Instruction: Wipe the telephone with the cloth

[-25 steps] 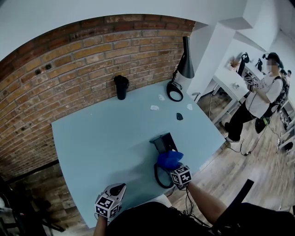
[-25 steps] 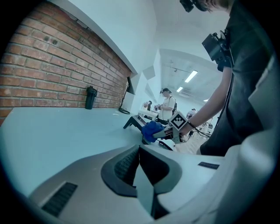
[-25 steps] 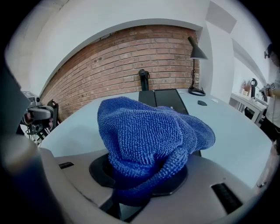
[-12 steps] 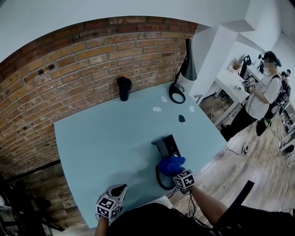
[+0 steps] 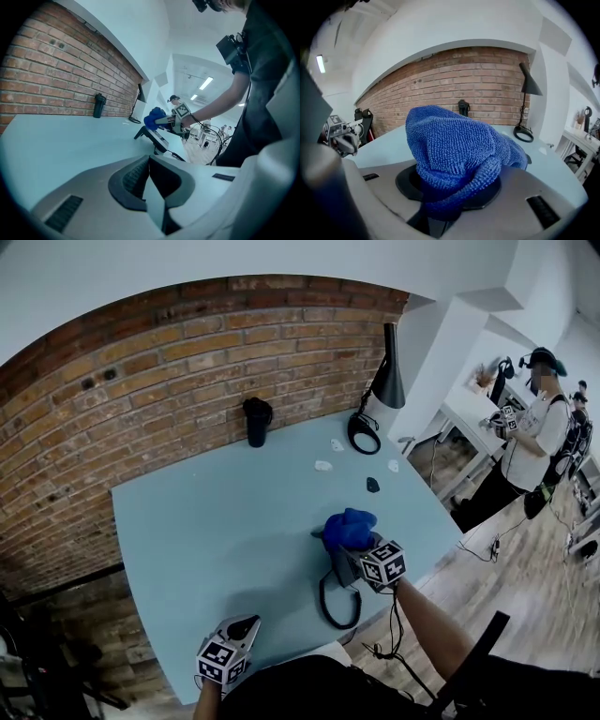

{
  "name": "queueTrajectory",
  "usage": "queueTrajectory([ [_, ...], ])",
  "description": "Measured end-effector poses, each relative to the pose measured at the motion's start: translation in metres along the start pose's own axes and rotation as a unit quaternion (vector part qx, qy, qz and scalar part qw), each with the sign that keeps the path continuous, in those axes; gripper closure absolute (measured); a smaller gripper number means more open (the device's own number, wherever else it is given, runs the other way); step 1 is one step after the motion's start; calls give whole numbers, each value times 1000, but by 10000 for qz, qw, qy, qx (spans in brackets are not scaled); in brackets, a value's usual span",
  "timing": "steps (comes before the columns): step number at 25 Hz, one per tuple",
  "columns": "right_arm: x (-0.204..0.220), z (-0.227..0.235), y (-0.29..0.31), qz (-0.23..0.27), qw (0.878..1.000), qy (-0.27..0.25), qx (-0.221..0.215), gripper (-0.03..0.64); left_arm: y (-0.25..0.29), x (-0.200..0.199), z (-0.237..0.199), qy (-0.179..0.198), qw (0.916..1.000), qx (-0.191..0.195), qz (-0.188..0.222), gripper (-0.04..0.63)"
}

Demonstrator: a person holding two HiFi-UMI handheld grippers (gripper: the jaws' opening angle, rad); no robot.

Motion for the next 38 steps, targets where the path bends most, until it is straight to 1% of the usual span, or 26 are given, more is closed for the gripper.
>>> queueTrajectory([
  [2,-14,6,17,23,9999,-16,109,443,-2,0,-1,-19,10000,-25,2,595],
  [5,-3,12,43,-501,9984,81,253,443,-5,1,-4,-75,9999,-111,18,595],
  [6,5,14,47,-575,9977,262,250,445,-7,1,-5,-92,9999,-142,22,595],
  [8,15,17,46,-466,9960,736,203,446,-8,3,-7,-133,9997,-194,36,595],
  [9,18,17,43,-417,9957,808,190,445,-9,3,-8,-156,9996,-211,42,595],
  [11,20,16,41,-419,9970,626,149,446,-9,4,-11,-195,9995,-234,36,595],
  [13,20,15,41,-473,9973,548,73,446,-7,4,-12,-218,9995,-225,19,595],
  [19,19,16,39,-498,9973,541,26,446,-2,3,-8,-164,9998,-58,-79,595],
  [38,26,16,34,-548,9973,497,25,446,-2,3,-6,-153,9998,-64,-74,595],
])
Point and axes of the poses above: the fingertips, and each gripper's own axes: y forward along the fingers, z to its right, x out of its underside, the point moved 9 cm from there along -y, backward along the fingers, and after that the axes turned 6 degrees about y, right-handed, at the moved point
